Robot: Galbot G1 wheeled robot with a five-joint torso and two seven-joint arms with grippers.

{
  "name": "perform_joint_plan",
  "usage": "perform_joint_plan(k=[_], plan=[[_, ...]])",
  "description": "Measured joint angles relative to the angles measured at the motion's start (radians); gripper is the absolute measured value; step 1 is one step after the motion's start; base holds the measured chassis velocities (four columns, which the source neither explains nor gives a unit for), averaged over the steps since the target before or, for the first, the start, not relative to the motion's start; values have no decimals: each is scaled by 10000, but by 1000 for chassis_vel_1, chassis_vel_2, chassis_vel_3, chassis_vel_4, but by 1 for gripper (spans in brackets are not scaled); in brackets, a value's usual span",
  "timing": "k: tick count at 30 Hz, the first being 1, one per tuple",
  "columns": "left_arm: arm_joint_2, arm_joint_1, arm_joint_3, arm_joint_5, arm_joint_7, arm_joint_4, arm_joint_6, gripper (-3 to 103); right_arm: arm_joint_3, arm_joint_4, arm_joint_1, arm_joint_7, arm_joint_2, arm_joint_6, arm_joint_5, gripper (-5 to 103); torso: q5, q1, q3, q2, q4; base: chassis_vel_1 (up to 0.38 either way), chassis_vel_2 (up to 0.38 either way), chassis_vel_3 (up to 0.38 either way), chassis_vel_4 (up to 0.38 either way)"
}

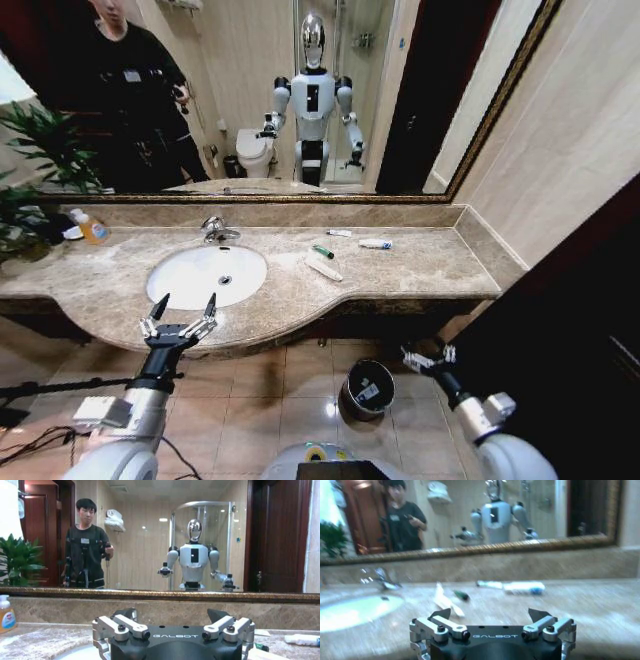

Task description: Pick up the trash from the sink and place it in the trash bin.

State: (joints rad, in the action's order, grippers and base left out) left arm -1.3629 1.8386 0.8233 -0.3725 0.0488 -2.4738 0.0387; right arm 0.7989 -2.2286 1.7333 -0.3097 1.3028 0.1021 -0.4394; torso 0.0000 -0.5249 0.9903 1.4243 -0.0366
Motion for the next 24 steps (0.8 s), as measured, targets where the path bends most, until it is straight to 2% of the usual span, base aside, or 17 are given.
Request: perform_joint_plan(k=[1, 2, 6, 15, 24], plan=[[0, 0, 0, 0, 0, 0, 0, 100, -221, -127, -495, 111, -157, 453, -27, 100, 1, 0, 0, 0, -2, 0, 0, 0, 0], [0, 0, 0, 0, 0, 0, 0, 100, -221, -127, -495, 111, -157, 453, -27, 100, 1, 0, 0, 0, -2, 0, 0, 0, 0], [0, 0, 0, 0, 1, 0, 0, 100, -906, -58, -1914, 173, -825, 1360, -75, 100, 0, -4, 2, -1, -4, 0, 0, 0, 0], [0, 0, 1, 0, 0, 0, 0, 100, -2109, 1132, -3960, 445, -1988, 2024, -739, 100, 2, -3, 2, -1, -2, 0, 0, 0, 0], [0, 0, 1, 0, 0, 0, 0, 100, -3822, 2177, -6064, 986, -2249, 2435, -887, 100, -1, -3, 2, -1, -2, 0, 0, 0, 0]])
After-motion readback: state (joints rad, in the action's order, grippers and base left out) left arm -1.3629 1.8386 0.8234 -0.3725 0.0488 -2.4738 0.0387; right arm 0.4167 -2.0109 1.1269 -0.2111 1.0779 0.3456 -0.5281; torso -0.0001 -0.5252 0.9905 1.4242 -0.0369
